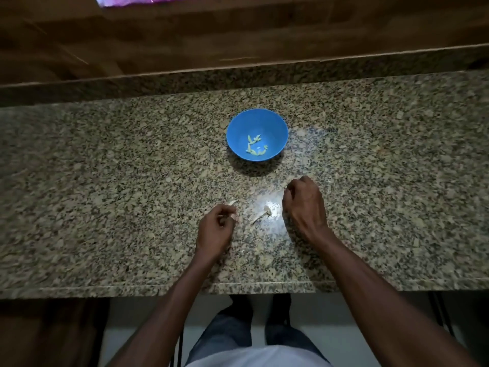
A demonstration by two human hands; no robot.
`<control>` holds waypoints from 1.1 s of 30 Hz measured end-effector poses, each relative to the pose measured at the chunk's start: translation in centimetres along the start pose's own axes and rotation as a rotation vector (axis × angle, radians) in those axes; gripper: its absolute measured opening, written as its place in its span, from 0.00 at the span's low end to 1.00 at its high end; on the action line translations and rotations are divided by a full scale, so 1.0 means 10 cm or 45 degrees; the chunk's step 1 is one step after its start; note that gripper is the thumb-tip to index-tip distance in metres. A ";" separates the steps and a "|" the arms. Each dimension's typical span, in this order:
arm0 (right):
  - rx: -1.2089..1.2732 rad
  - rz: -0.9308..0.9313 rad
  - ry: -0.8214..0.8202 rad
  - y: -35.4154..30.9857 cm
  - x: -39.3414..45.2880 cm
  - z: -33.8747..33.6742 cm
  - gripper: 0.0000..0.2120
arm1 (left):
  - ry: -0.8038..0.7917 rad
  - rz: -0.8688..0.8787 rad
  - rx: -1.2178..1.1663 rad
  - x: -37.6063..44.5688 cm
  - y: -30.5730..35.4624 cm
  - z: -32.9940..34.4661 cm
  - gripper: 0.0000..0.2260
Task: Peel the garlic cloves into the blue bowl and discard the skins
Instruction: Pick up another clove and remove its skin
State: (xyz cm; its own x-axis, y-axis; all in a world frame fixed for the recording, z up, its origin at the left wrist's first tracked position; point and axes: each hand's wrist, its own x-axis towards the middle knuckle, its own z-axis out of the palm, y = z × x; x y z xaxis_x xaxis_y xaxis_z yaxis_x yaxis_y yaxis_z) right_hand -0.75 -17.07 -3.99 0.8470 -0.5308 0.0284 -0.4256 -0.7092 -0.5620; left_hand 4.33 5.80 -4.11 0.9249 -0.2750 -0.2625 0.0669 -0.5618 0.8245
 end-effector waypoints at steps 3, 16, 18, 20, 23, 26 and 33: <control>0.065 -0.006 0.086 -0.11 0.03 -0.10 0.06 | 0.048 0.026 -0.026 0.04 0.01 -0.05 0.05; 0.536 0.118 0.031 -0.69 0.93 -0.34 0.08 | -0.021 0.241 0.290 0.45 -0.03 -0.18 0.08; 0.547 0.112 0.044 -0.67 0.85 -0.31 0.09 | -0.022 0.305 0.348 0.44 -0.04 -0.16 0.06; 0.574 0.129 0.055 -0.66 0.70 -0.31 0.08 | 0.001 0.332 0.371 0.43 -0.03 -0.14 0.01; 0.653 0.163 -0.003 -0.69 0.38 -0.30 0.07 | 0.008 0.351 0.336 0.40 -0.04 -0.10 0.04; 0.663 0.100 -0.292 -0.73 0.05 -0.17 0.10 | -0.043 0.302 0.258 0.33 0.01 -0.06 0.05; 0.578 0.010 -0.489 -0.64 -0.23 -0.04 0.09 | -0.035 0.225 -0.014 0.14 0.20 0.01 0.04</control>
State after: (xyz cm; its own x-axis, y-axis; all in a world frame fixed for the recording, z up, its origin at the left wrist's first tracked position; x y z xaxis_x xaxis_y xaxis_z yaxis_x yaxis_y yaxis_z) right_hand -0.12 -11.54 -0.11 0.9349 -0.2694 -0.2311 -0.3256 -0.3917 -0.8605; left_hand 5.76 4.25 -2.89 0.9121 -0.3900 -0.1267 -0.0914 -0.4945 0.8644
